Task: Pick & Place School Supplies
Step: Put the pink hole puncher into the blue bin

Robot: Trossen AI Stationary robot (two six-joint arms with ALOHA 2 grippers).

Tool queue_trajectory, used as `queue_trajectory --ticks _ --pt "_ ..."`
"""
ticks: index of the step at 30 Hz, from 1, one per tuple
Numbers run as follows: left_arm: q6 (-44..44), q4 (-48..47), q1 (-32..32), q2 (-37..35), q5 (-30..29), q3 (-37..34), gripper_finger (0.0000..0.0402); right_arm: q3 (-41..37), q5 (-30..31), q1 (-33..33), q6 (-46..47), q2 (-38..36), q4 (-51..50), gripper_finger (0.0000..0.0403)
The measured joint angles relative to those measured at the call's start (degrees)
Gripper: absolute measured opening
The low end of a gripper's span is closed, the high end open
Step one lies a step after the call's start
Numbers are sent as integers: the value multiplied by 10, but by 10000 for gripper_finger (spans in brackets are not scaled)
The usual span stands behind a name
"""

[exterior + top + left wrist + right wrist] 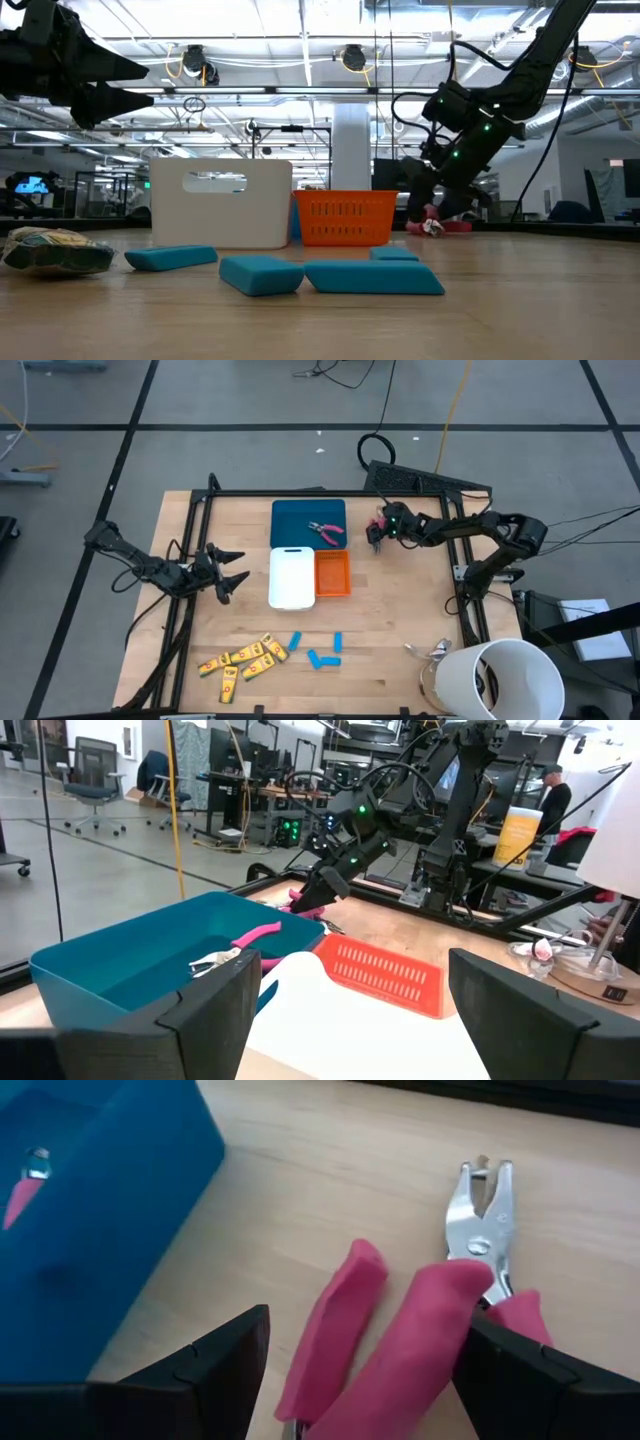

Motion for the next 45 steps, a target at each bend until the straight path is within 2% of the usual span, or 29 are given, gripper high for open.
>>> queue_trajectory --ticks 13,27,45 --pt "0 0 0 0 0 0 324 0 -24 1 -13 0 2 274" --pt "0 0 0 0 0 0 324 0 -25 1 -13 0 3 204" --pt "0 0 0 0 0 0 324 0 -26 1 -13 0 3 159"
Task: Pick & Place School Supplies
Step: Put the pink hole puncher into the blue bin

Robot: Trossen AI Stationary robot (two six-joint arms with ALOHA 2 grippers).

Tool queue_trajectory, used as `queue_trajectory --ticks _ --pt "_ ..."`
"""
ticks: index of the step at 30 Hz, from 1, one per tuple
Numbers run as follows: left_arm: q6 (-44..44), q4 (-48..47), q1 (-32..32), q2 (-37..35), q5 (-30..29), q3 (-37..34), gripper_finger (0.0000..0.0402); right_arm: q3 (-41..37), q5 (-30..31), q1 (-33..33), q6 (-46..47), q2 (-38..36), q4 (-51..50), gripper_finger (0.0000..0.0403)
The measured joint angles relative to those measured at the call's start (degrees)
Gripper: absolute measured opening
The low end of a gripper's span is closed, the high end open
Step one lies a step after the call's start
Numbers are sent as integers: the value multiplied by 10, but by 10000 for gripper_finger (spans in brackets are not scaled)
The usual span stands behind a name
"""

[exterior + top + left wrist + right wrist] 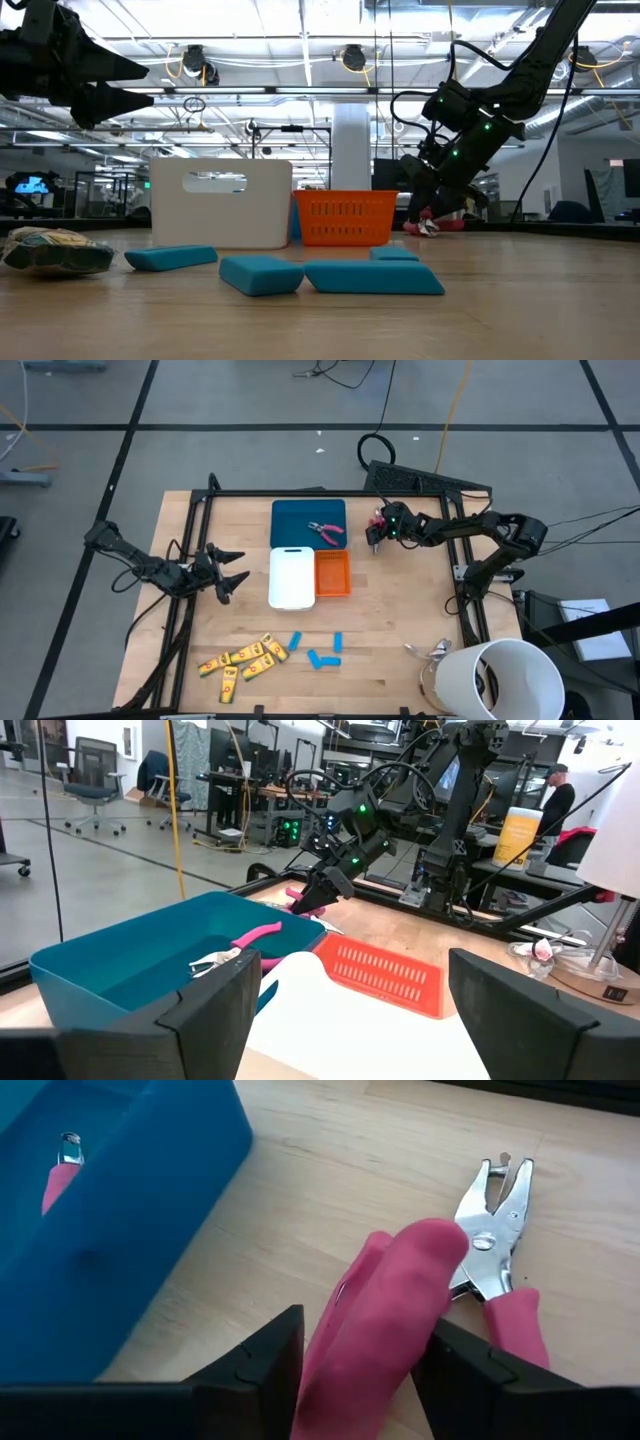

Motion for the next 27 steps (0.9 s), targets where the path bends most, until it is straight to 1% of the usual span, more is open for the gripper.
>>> queue_trajectory --ticks 27 --pt "0 0 0 0 0 0 324 0 -1 0 0 0 0 94"
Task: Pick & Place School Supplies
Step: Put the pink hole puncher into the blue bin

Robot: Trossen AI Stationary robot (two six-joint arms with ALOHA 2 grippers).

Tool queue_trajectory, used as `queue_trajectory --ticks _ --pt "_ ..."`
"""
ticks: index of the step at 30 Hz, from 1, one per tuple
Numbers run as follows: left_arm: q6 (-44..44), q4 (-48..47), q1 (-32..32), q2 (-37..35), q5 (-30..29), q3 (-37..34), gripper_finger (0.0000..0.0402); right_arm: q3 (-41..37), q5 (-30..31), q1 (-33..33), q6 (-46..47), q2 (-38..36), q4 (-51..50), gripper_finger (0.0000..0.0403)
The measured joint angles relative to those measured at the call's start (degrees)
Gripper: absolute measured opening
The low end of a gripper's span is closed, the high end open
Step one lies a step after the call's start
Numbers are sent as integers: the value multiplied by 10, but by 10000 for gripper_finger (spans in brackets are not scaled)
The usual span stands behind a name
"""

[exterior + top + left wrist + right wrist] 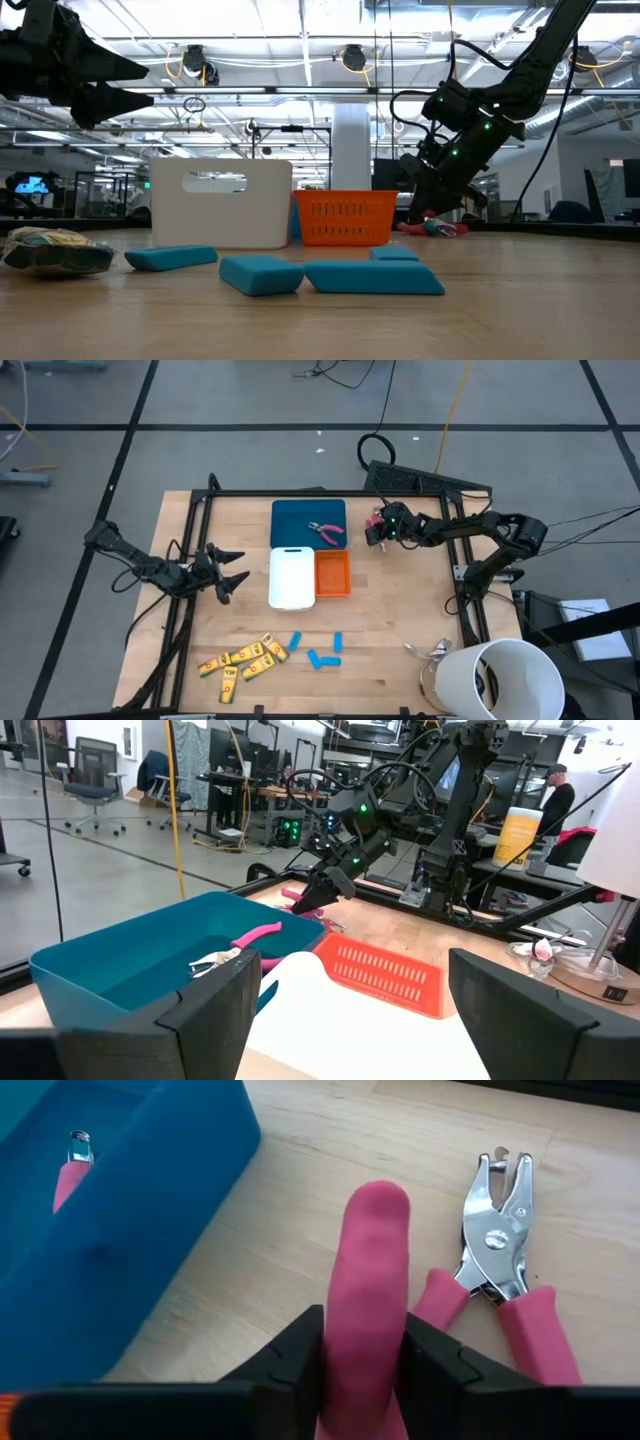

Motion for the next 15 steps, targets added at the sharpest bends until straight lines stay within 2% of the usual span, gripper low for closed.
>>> queue_trajectory --ticks 15 --pt "0 0 0 0 0 0 324 0 1 4 -5 0 9 83"
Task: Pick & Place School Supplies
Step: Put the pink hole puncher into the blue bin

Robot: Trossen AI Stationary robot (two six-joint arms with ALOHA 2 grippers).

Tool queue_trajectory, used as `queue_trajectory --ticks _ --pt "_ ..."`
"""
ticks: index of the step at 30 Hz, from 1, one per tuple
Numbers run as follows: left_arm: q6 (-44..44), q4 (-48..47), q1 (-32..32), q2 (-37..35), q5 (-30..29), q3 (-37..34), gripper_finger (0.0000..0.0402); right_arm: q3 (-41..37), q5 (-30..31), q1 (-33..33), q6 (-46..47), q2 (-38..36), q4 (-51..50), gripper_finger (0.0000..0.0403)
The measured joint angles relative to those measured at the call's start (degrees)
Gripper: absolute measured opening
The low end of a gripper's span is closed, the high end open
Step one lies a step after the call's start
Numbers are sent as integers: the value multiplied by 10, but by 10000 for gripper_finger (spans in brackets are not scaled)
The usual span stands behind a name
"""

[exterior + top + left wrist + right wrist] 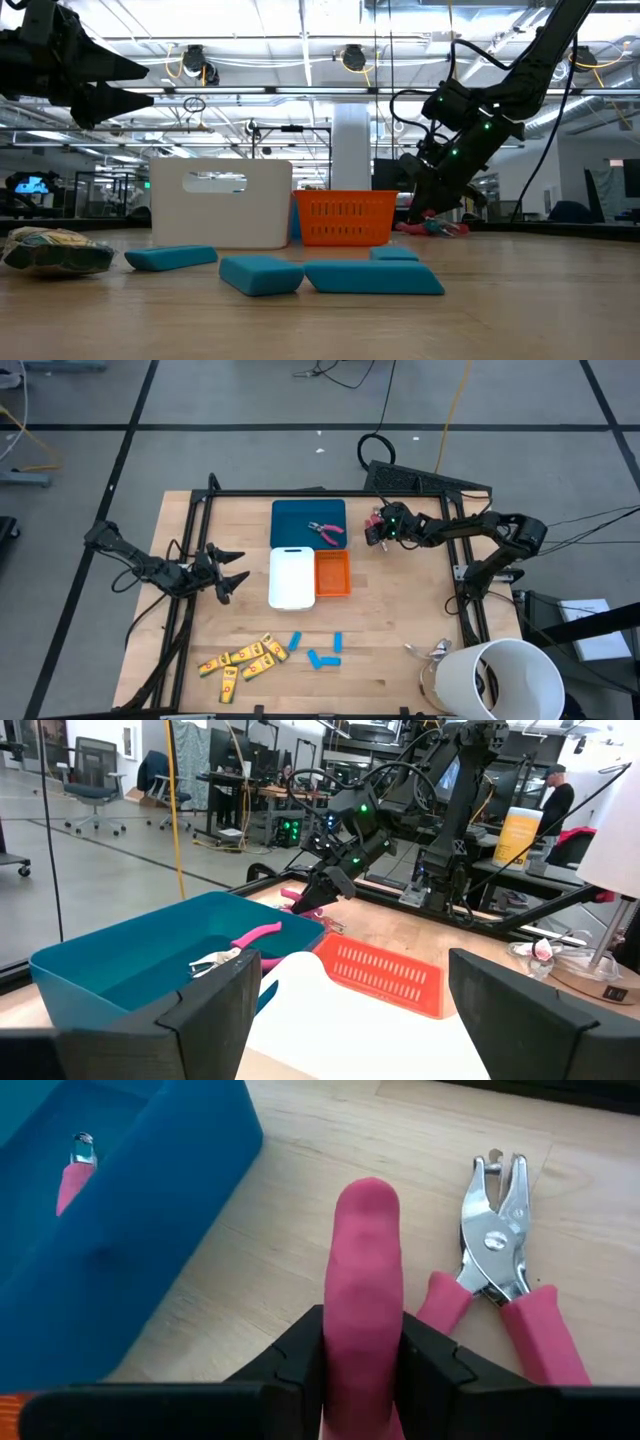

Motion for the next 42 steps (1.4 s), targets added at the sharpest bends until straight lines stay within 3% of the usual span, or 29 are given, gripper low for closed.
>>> queue_trajectory --ticks 17,42 --pt "0 0 0 0 0 0 324 0 -2 23 -32 0 97 81" --pt "0 0 0 0 0 0 324 0 -75 22 -115 0 234 81"
